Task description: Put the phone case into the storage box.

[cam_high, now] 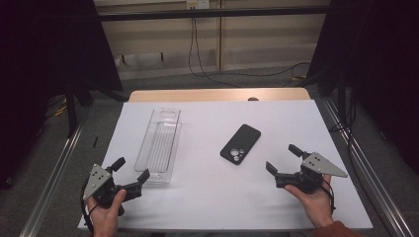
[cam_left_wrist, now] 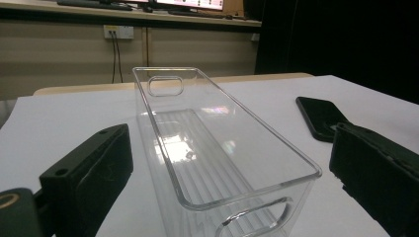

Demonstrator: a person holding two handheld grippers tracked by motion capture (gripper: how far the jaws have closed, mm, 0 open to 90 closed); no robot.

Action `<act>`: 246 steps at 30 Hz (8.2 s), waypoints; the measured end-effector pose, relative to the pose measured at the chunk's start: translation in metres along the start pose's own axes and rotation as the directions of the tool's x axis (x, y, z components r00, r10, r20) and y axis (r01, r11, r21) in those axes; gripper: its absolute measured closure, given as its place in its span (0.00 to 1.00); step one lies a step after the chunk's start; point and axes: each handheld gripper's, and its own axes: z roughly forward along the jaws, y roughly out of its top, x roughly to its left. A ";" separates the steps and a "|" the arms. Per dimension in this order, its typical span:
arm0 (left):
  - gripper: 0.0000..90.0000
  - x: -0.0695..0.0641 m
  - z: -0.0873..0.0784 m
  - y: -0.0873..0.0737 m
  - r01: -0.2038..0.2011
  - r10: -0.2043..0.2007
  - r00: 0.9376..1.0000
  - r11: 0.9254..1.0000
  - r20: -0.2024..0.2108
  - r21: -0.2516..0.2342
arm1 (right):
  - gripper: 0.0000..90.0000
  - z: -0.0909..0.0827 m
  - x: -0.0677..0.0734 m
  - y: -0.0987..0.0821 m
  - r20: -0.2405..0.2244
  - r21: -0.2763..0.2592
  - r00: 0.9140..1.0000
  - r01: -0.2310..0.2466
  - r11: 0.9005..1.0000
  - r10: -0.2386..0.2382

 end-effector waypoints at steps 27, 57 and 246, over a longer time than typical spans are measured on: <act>0.03 0.001 0.000 0.000 -0.005 0.005 1.000 1.000 -0.009 0.008 | 0.02 0.061 -0.010 0.031 -0.020 -0.016 1.000 0.019 1.000 -0.020; 0.03 0.003 -0.001 0.000 0.003 -0.003 1.000 1.000 -0.008 0.009 | 0.07 0.128 -0.015 0.057 -0.024 -0.010 0.997 0.076 0.997 -0.076; 0.03 0.006 0.000 -0.002 0.005 -0.004 1.000 0.999 -0.018 0.039 | 1.00 0.184 -0.073 0.027 -0.163 0.818 0.983 0.084 0.569 0.088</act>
